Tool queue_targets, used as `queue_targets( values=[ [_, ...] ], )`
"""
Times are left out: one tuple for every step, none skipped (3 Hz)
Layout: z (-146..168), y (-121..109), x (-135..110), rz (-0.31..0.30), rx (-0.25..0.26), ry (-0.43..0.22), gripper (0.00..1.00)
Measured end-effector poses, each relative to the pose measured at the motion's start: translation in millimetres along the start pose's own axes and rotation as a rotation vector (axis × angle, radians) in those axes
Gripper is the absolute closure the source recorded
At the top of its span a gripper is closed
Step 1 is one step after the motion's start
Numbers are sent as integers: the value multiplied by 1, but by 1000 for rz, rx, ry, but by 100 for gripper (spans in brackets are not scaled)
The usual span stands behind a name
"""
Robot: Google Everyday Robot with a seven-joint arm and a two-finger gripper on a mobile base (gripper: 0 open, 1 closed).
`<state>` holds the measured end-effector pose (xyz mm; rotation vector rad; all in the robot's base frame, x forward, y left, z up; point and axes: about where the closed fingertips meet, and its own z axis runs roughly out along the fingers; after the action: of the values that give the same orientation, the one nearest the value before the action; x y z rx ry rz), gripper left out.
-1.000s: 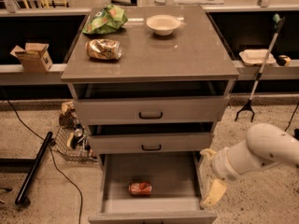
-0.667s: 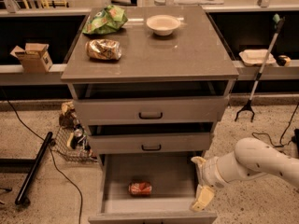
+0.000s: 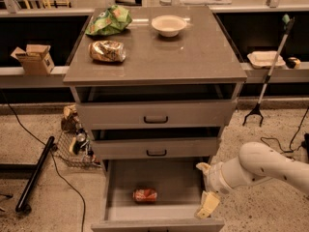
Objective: Pick coke can from bottom drawer and place on counter
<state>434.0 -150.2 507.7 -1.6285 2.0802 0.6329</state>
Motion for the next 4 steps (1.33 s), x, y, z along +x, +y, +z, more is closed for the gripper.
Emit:
queue_targets(
  values=[
    [47, -44, 36, -22, 16, 2, 0],
    [96, -72, 71, -22, 2, -35, 0],
    [139, -87, 98, -2, -10, -98, 0],
    [220, -104, 102, 36, 17, -177, 0]
  ],
)
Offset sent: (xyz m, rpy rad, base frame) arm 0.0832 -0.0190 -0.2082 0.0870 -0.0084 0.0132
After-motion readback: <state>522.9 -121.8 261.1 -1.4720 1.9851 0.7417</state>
